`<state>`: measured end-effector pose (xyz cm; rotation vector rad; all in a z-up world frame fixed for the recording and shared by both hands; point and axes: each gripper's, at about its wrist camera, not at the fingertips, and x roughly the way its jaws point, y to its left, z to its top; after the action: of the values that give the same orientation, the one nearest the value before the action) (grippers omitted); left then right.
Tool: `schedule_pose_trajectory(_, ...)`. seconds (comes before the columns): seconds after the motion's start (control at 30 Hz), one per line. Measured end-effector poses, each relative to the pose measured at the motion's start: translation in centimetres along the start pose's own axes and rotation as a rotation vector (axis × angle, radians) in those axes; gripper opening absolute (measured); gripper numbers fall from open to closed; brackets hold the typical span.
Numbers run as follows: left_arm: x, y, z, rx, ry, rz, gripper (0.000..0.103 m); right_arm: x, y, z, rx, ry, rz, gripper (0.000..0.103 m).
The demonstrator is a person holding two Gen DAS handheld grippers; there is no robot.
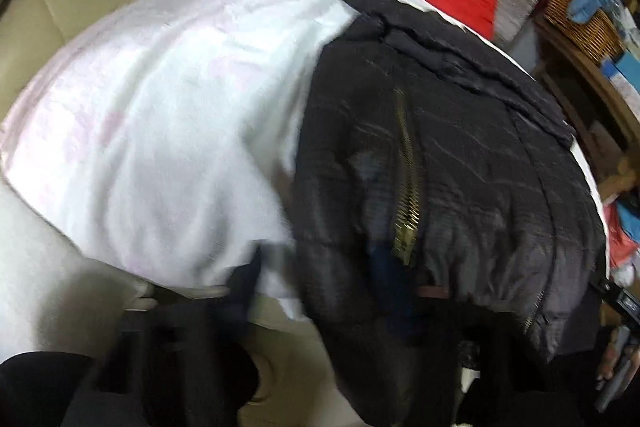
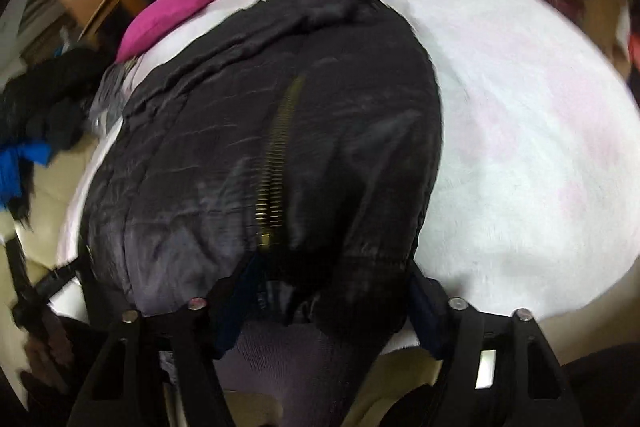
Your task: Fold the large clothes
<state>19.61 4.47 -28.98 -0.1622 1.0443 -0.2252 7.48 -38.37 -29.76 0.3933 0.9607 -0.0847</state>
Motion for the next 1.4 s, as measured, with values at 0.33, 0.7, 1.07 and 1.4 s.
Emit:
schedule_pose_trajectory(0.33,1.6,-0.5,0.3,-0.017,0.030,0.004,0.073,0.6,-0.1,0.1,0.006,0.053,-0.041,0.071)
schedule_pose_trajectory(0.7,-0.8,-2.0,0.3,0.072,-0.090,-0.042,0.018,-3.1,2.3,0.6,-0.083,-0.074,0.020,0.028)
schedule_pose_trajectory(1.07,0.8,-1.5,-0.2,0.061,-0.015,-0.056,0.031,0.4,-0.8,0.0,0.075,0.101,0.088,0.081)
schedule_pose_trajectory(1.4,-0.6,-1.7,-0.1,0.101,-0.054,-0.082,0.018,-2.2,0.0,0.7,0.002,0.040,0.111,0.024)
